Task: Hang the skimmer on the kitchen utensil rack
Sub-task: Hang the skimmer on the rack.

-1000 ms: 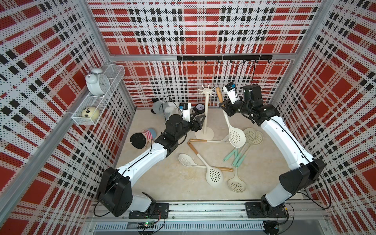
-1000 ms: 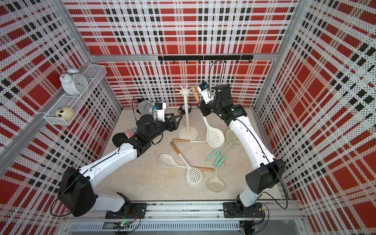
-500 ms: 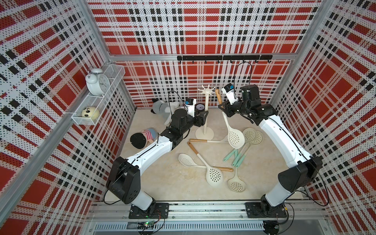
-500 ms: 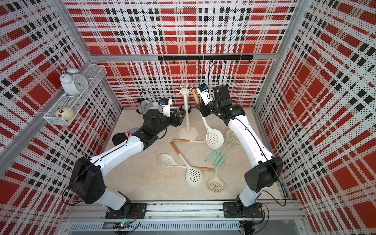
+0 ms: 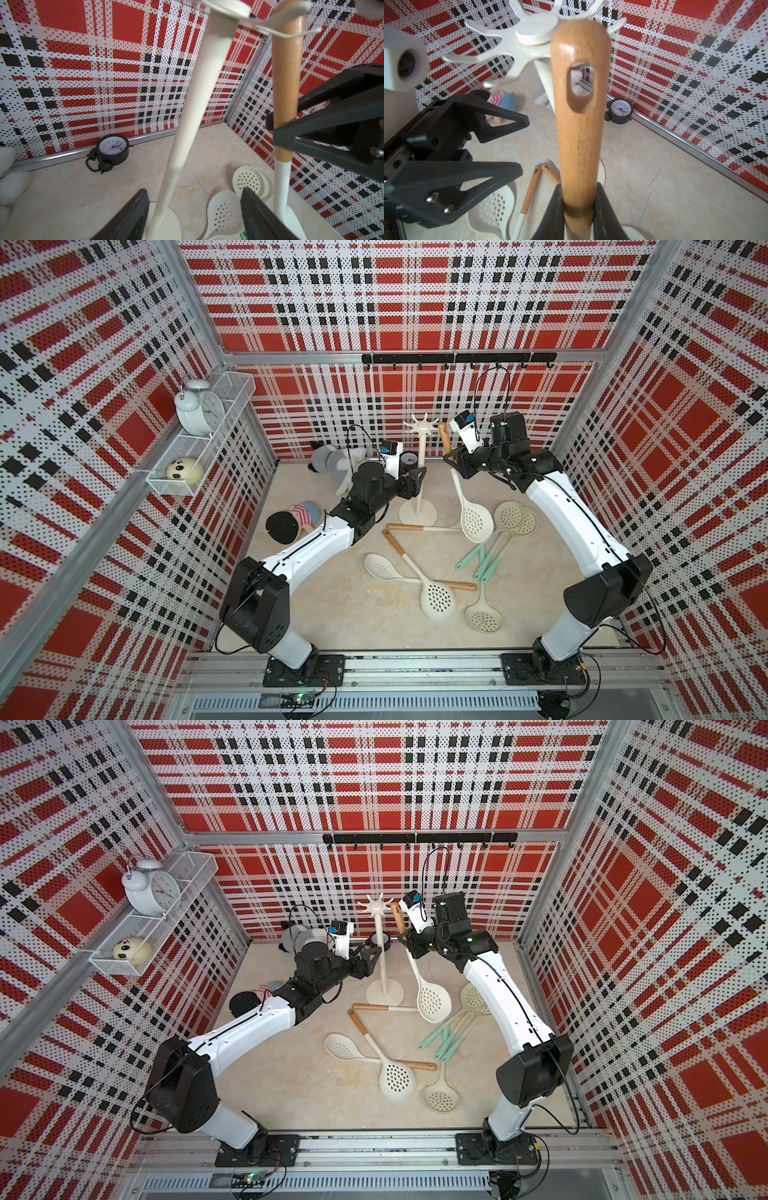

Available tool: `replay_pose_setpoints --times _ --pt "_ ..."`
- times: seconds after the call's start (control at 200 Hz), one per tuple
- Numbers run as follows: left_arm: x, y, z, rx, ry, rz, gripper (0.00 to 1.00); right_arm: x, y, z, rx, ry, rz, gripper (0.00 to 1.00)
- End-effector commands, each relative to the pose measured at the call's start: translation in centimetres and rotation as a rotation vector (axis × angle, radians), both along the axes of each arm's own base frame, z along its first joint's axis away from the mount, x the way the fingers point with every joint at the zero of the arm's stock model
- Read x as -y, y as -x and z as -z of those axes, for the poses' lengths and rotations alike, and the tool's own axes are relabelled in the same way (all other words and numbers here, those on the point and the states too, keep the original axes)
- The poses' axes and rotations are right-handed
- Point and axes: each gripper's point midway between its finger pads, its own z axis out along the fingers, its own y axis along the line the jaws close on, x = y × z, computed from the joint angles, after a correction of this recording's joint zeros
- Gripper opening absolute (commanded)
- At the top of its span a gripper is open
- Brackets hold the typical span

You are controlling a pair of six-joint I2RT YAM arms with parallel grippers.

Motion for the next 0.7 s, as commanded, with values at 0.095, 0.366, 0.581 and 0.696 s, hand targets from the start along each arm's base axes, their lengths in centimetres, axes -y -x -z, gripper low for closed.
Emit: replay_pose_setpoints --times 0.095,0.366,0.581,0.696 --pt "0.5 -0.1 -0.7 0.024 -0.018 0.015 0.73 -1.1 1.2 1.6 -0.066 0.035 -0.103 0.0" --pt "0.2 -0.1 -0.9 0.026 -0.03 0.019 0.71 0.6 0.7 2.7 -0.032 0.195 -0.091 0.0" --pt "-0.1 -0.2 -1.0 0.028 -0.04 0.017 0.71 1.1 1.3 3.2 -0.024 0.259 -0.117 0.0" --pt "-0.2 -0.2 -1.0 0.029 -0.042 0.015 0.71 1.0 1.6 2.7 -0.016 0.244 -0.124 0.0"
